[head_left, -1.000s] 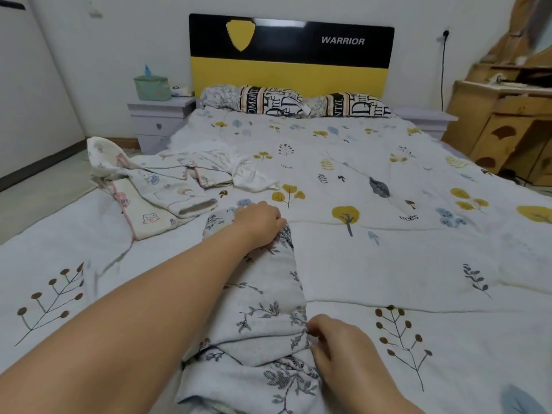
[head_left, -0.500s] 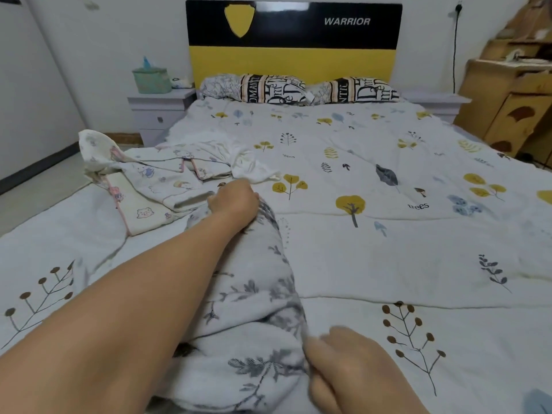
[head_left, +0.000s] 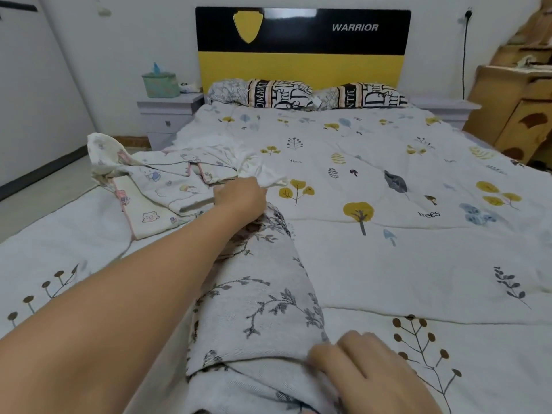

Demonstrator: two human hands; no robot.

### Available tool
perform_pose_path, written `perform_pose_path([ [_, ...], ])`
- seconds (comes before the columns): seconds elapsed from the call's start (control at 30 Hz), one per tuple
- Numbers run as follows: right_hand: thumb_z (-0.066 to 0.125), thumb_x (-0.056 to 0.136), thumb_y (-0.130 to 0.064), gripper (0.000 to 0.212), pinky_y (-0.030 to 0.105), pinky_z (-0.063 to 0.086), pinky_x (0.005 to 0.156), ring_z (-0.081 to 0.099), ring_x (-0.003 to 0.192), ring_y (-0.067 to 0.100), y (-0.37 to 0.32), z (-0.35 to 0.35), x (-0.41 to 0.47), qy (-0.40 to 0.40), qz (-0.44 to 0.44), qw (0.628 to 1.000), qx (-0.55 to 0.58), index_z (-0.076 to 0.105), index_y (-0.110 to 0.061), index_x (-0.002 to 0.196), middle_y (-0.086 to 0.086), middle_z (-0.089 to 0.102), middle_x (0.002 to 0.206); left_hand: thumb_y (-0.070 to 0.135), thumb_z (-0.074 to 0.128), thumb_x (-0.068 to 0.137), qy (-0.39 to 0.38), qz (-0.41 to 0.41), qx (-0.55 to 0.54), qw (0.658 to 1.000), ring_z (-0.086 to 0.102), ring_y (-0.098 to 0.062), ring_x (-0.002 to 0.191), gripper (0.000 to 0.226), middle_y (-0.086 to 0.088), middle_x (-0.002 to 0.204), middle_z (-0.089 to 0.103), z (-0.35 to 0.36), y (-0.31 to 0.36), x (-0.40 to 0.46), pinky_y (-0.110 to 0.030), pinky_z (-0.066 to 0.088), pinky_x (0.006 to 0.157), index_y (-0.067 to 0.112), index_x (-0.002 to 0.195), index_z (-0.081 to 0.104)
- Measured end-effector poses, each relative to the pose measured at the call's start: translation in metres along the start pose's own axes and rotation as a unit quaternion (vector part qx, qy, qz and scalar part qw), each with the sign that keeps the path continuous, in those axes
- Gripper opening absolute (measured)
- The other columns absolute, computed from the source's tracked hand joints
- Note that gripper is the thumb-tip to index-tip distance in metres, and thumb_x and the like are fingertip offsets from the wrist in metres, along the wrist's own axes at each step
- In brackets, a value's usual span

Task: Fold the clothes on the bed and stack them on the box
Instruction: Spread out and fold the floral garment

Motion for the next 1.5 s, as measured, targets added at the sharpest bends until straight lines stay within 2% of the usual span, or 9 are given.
perform_pose_path([
  [0.23,0.061,0.052,-0.033,0.015,0.022,0.030,0.041,0.039,0.046,0.018,-0.039,0.027,0.023,0.015,-0.065,0.997,0.050,0.055,-0.019,0.052,-0.001,0.041,0.053,0.029,0.041,0.099,-0.067,0.006,-0.181,0.981,0.031,-0.009,0.067,0.046,0.005,0.065,0.028,0.005,-0.046,-0.004,-0.027,0.032,0.067,0.009,0.057,0.041],
  [0.27,0.060,0.052,-0.032,0.015,0.022,0.029,0.042,0.039,0.047,0.018,-0.043,0.027,0.025,0.014,-0.071,0.996,0.049,0.055,-0.019,0.053,-0.001,0.041,0.053,0.028,0.044,0.098,-0.062,0.004,-0.224,0.973,0.043,-0.023,0.104,0.046,0.006,0.084,0.018,0.006,-0.051,-0.006,-0.028,0.029,0.067,0.010,0.057,0.038],
  [0.3,0.060,0.055,-0.033,0.015,0.023,0.028,0.044,0.040,0.048,0.017,-0.047,0.028,0.027,0.019,-0.075,0.996,0.044,0.055,-0.019,0.053,-0.002,0.042,0.054,0.027,0.048,0.097,-0.059,-0.006,-0.270,0.961,0.045,-0.025,0.058,0.042,0.004,0.068,0.025,0.008,-0.057,-0.007,-0.028,0.028,0.066,0.010,0.059,0.040],
  [0.57,0.071,0.042,-0.019,0.023,0.021,0.016,0.046,0.041,0.045,0.016,-0.069,0.040,0.042,0.012,-0.060,0.996,0.062,0.048,-0.017,0.046,-0.003,0.041,0.050,0.021,0.056,0.093,-0.051,-0.075,-0.358,0.929,0.062,-0.021,0.090,0.042,-0.021,0.073,0.062,0.012,-0.095,-0.015,-0.021,0.028,0.047,0.013,0.057,0.037],
  [0.87,0.047,0.072,-0.021,0.020,0.020,0.035,0.040,0.039,0.046,0.006,-0.061,0.010,0.026,-0.028,-0.081,0.975,0.203,0.040,-0.025,0.054,-0.011,0.037,0.056,0.023,0.052,0.094,0.050,-0.076,-0.270,0.959,0.039,-0.019,0.066,0.041,-0.006,0.062,0.041,0.012,-0.095,-0.013,-0.029,0.017,0.056,0.008,0.058,0.040],
  [1.03,0.048,0.088,-0.047,0.032,0.012,0.031,0.044,0.025,0.049,0.005,-0.057,0.073,0.027,-0.235,-0.055,0.963,0.121,0.032,-0.036,0.062,-0.018,0.020,0.073,0.030,0.042,0.098,0.060,-0.050,-0.137,0.987,0.051,-0.028,0.103,0.031,-0.014,0.117,0.057,0.011,-0.077,-0.020,-0.036,0.040,0.084,0.010,0.111,0.061],
  [1.13,0.031,0.096,-0.046,0.031,0.020,0.045,0.056,0.058,0.072,0.006,-0.060,0.021,0.059,-0.075,-0.066,0.972,0.212,0.059,-0.036,0.089,-0.018,0.057,0.084,0.035,0.030,0.100,0.090,0.019,-0.071,0.993,0.029,-0.026,0.135,0.044,-0.009,0.147,0.034,-0.014,-0.055,-0.025,-0.045,0.024,0.109,0.021,0.140,0.039],
  [1.27,0.030,0.077,-0.063,0.057,0.044,0.038,0.098,0.060,0.116,0.023,-0.072,0.067,0.060,-0.175,-0.076,0.979,0.071,0.061,-0.035,0.116,-0.002,0.062,0.126,0.045,0.019,0.100,-0.057,0.197,-0.015,0.979,-0.007,-0.016,0.146,0.052,0.003,0.159,-0.002,0.015,-0.018,-0.044,-0.052,-0.009,0.115,0.030,0.150,0.011],
  [1.5,0.046,0.087,-0.055,0.021,0.064,0.037,0.092,0.059,0.115,0.035,-0.082,0.099,0.012,-0.193,-0.152,0.967,0.059,0.056,-0.046,0.103,-0.009,0.060,0.126,0.048,0.015,0.099,-0.108,0.213,-0.079,0.968,-0.006,-0.009,0.145,0.051,0.009,0.159,0.000,0.063,-0.036,-0.046,-0.045,-0.007,0.117,0.038,0.149,0.004],
])
Point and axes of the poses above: each hand's wrist, its own x-axis towards the middle knuckle, its own z-axis out of the palm, y = z × x, the point moved 7 cm from there along x, towards the middle knuckle
